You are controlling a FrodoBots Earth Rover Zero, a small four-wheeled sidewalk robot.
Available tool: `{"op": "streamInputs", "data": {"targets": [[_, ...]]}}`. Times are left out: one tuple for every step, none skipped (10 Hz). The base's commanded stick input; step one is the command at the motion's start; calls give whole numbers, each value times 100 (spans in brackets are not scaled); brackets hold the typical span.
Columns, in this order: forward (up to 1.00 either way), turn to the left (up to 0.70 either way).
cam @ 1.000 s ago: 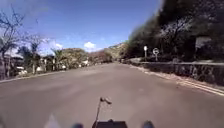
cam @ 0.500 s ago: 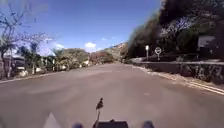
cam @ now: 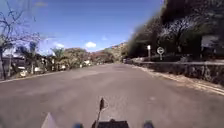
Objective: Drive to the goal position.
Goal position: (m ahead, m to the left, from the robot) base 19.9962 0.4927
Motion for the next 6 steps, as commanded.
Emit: {"op": "streamInputs", "data": {"targets": [[50, 0], [50, 0], [50, 0], [50, 0], [50, 0], [50, 0]]}}
